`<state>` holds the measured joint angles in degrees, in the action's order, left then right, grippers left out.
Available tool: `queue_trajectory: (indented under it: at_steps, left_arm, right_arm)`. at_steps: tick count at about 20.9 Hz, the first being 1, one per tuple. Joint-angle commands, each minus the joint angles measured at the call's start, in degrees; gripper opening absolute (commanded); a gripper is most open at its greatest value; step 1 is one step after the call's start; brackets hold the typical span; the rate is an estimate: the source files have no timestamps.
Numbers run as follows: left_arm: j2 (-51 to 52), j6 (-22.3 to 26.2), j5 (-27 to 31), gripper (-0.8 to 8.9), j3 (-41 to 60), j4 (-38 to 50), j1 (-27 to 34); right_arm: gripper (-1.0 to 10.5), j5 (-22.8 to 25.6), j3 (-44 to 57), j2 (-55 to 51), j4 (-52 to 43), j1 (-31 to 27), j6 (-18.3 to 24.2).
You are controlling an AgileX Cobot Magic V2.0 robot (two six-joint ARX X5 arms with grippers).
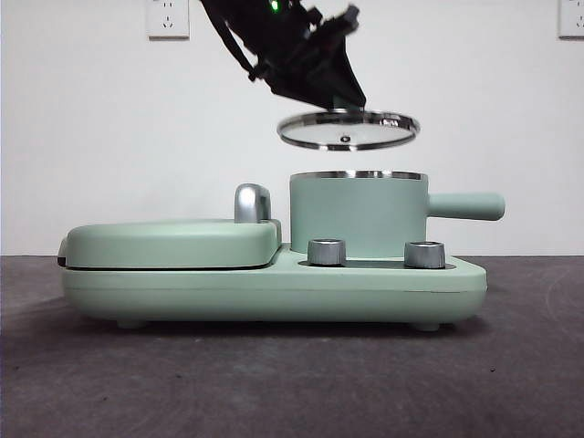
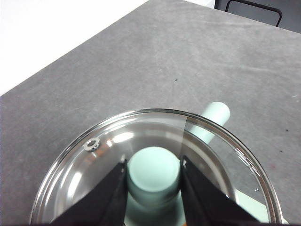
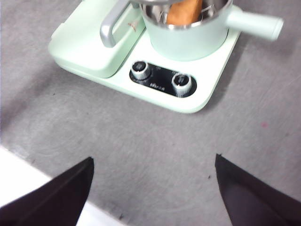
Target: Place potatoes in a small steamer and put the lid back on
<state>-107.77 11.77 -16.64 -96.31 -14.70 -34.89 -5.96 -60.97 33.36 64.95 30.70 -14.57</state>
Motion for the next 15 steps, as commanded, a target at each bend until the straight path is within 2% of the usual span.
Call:
queue_trajectory:
  at_steps: [1,5,15]
  left_arm:
    - [-1.8,0.7,-0.3,0.06,-1.7,3.3,-0.8]
    - [-3.6,4.3,-0.3,0.06,-1.7,4.0,-1.2]
    - [-5.6,4.5,-0.3,0.06,-1.7,4.1,-1.2]
  right_arm:
    - [4.1,-0.1,1.0,-2.3,-1.7,0.3,-3.3]
    - [4.1,-0.2,1.3,-2.9,-1.9,0.3,-3.5]
    - [4.1,-0.2,1.3,-2.8,-1.9,0.3,-3.5]
